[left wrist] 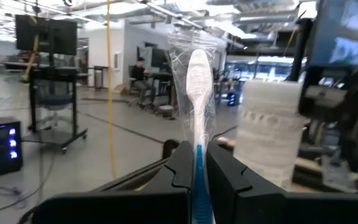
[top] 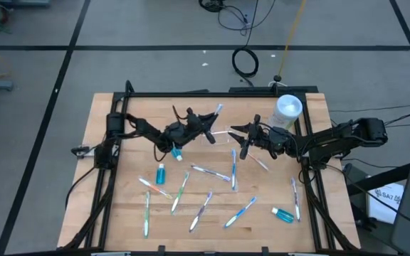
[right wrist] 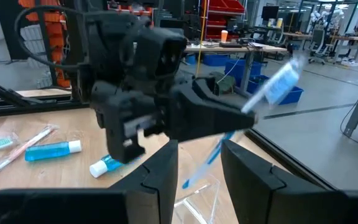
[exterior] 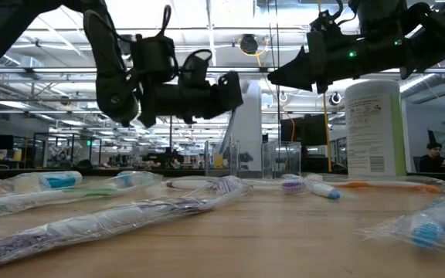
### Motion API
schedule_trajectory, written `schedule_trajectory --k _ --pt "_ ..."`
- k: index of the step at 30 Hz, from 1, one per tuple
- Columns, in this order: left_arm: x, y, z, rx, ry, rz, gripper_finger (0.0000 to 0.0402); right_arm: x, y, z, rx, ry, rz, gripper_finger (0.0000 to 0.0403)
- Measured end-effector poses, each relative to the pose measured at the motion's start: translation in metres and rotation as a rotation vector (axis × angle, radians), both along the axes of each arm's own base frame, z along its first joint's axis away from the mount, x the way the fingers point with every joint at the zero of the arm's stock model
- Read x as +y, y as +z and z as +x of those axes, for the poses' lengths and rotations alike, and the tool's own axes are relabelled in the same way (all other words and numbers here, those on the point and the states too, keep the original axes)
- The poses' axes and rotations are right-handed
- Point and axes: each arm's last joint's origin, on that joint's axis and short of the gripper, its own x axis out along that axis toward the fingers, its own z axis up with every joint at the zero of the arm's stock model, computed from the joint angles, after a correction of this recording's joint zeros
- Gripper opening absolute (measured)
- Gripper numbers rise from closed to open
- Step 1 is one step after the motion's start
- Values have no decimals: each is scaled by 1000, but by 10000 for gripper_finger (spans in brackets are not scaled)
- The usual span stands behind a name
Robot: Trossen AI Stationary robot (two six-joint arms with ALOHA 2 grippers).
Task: Pick & Place toothbrushing station
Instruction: Put the top blue toothbrush into the transparent organizer, then put the bottom blue mouthwash into the transparent organizer
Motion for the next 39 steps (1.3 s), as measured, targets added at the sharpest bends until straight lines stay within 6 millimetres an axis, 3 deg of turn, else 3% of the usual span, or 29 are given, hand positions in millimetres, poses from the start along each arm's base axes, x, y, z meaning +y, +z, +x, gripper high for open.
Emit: schedule_trajectory --k 13,27,33,39 --pt "-28 -18 4 169 121 -11 31 0 -2 -1 12 0 5 114" --pt "-45 -18 3 321 285 124 158 0 -2 -1 11 0 7 114" --pt "-69 9 -1 462 319 214 204 0 -3 -1 14 0 8 114" --pt "-75 58 -22 561 164 148 224 0 -5 -1 38 0 10 114"
